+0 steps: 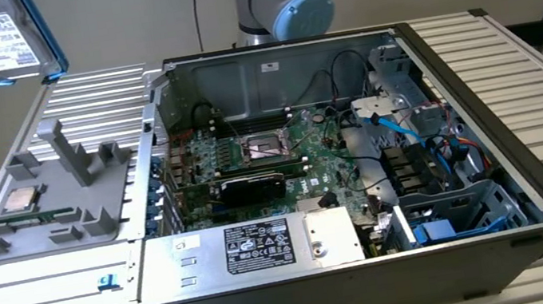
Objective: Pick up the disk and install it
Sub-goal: 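Pick up the disk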
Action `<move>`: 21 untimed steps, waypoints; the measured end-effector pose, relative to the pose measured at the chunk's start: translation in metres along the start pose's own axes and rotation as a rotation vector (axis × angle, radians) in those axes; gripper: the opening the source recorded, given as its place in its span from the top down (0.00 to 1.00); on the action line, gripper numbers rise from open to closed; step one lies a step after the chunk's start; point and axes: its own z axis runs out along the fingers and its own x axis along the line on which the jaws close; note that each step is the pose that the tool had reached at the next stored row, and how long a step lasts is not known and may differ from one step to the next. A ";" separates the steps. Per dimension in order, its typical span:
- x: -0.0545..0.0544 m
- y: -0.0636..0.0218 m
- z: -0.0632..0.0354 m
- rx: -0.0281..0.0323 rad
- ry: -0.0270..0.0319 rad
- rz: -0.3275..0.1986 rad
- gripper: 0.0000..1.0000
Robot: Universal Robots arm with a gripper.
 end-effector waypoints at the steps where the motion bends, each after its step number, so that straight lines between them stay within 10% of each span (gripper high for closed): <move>1: 0.000 -0.0033 -0.0020 0.0000 0.0000 0.000 0.63; 21: 0.019 -0.0644 -0.0204 0.0000 0.0000 0.000 0.63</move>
